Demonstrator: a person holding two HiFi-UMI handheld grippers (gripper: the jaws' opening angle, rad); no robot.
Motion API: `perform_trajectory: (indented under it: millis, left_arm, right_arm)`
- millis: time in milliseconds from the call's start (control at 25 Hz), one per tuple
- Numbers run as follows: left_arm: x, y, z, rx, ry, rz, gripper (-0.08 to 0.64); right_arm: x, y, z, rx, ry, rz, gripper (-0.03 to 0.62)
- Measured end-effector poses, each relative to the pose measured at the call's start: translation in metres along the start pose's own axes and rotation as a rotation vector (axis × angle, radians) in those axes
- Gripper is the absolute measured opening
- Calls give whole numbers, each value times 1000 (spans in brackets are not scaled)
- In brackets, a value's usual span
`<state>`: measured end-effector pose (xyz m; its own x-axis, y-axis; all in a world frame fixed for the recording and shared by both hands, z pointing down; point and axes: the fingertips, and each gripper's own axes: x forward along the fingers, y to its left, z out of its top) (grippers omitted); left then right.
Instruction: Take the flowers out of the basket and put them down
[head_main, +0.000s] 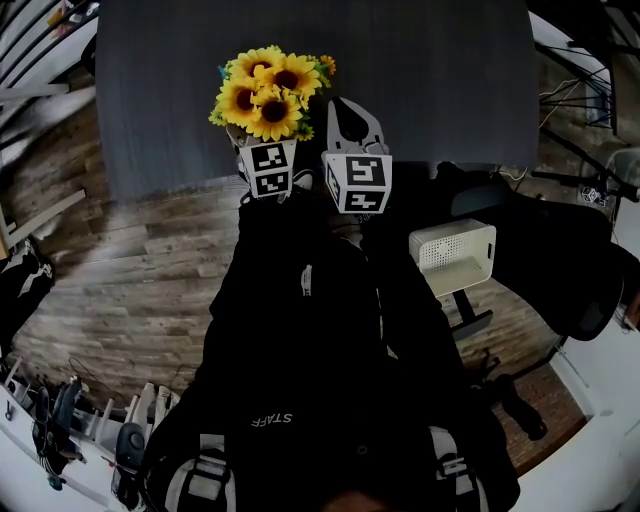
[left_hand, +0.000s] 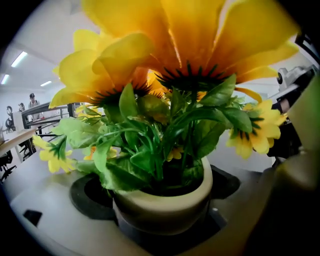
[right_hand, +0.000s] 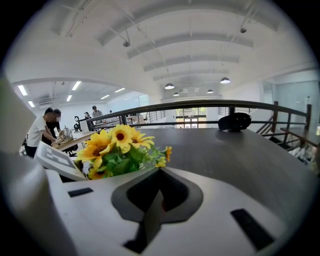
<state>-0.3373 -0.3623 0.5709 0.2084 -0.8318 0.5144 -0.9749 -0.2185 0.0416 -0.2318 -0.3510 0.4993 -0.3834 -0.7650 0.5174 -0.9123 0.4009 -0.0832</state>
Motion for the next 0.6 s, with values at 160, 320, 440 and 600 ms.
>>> perform_trajectory:
  millis: [160, 320, 440, 600]
  left_arm:
    - [-6, -2, 6, 11, -54, 4, 519]
    - [-7, -6, 6, 14, -59, -16, 562]
    - [-12, -6, 3, 9, -61, -8, 566]
    - [-27, -6, -2, 1, -56, 4, 566]
  right_arm:
    - [-6, -2, -2, 2, -1, -11, 12]
    - [-14, -4, -3, 6, -8, -25, 12]
    - [-18, -3, -5, 9, -12, -27, 12]
    - [-26, 0, -5, 8, -14, -24, 12]
